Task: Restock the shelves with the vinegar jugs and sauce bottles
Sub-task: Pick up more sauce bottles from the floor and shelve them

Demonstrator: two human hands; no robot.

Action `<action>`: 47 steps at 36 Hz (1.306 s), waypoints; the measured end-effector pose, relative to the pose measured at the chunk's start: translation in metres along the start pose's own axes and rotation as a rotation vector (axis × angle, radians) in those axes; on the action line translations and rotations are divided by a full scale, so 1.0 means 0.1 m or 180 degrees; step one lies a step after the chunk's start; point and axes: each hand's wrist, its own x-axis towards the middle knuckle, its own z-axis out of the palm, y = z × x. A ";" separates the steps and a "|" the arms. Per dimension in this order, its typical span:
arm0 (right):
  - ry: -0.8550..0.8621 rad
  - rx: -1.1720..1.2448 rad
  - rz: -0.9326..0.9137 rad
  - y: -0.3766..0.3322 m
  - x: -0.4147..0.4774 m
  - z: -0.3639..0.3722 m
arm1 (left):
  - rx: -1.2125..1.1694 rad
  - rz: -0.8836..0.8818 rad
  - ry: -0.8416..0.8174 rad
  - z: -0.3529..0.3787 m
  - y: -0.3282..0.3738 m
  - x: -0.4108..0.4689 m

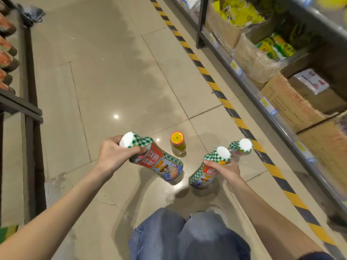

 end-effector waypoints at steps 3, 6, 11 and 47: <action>0.0012 0.0026 -0.0054 -0.33 -0.24 -0.10 | -0.0004 -0.0022 -0.0066 -0.09 0.27 -0.13; 0.0038 0.0019 -0.0071 -0.72 -0.54 -0.21 | 0.0021 0.0009 -0.0161 -0.22 0.61 -0.28; 0.0174 0.0051 -0.0164 -1.48 -1.20 -0.44 | 0.0017 0.0097 -0.0311 -0.49 1.32 -0.63; 0.1368 -0.0071 -0.1532 -5.29 -4.62 -3.16 | 0.1078 0.2017 -0.1486 -0.42 6.16 -2.95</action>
